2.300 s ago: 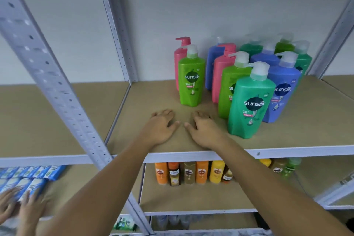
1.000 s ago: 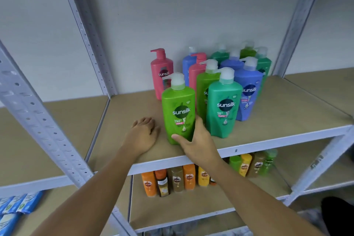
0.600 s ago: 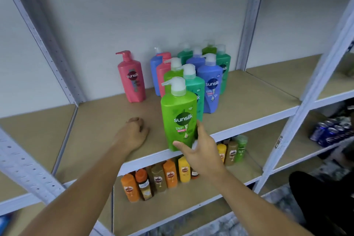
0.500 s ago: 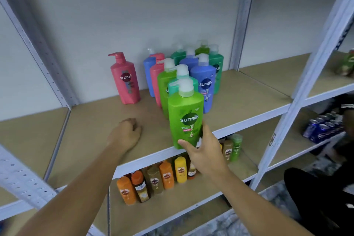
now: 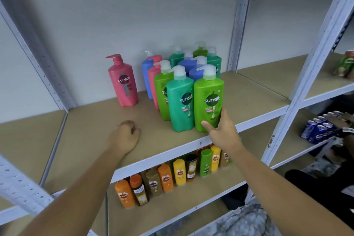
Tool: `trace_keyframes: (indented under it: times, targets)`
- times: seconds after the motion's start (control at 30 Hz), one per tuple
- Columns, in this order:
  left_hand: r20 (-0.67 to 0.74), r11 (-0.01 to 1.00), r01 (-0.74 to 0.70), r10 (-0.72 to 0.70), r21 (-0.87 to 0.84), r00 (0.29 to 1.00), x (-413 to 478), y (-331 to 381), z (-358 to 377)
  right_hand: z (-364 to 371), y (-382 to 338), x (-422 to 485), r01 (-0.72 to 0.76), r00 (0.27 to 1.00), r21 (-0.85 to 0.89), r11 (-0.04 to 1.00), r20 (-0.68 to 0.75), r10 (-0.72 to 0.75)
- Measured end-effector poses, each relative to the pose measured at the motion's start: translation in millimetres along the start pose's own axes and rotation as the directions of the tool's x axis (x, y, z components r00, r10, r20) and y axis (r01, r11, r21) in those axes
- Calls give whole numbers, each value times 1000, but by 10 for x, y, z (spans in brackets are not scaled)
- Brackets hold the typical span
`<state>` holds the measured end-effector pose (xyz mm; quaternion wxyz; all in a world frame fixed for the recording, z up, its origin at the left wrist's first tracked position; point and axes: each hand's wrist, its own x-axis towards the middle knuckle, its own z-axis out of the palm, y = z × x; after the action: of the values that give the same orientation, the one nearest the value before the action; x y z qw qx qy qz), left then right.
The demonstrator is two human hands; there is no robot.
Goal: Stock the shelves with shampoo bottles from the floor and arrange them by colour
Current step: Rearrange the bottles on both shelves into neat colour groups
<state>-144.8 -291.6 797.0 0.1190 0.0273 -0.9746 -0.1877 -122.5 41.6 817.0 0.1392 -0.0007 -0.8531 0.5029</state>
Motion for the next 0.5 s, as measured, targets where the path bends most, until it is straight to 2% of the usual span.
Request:
trace_keyframes:
  times: [0.17, 0.27, 0.37, 0.5]
  targets:
    - [-9, 1000, -18, 18, -2, 1000, 4, -46, 24, 16, 57, 197, -20, 999, -6, 1000, 32, 20]
    - [-8, 999, -32, 32, 5, 999, -6, -60, 39, 37, 108, 149, -18, 998, -134, 991, 51, 25]
    - [8, 999, -31, 31, 15, 999, -7, -82, 40, 121, 268, -53, 78, 996, -374, 924, -2, -85]
    - [-1, 998, -50, 50, 24, 999, -22, -86, 43, 308, 354, -444, 185, 964, -526, 830, -66, -257]
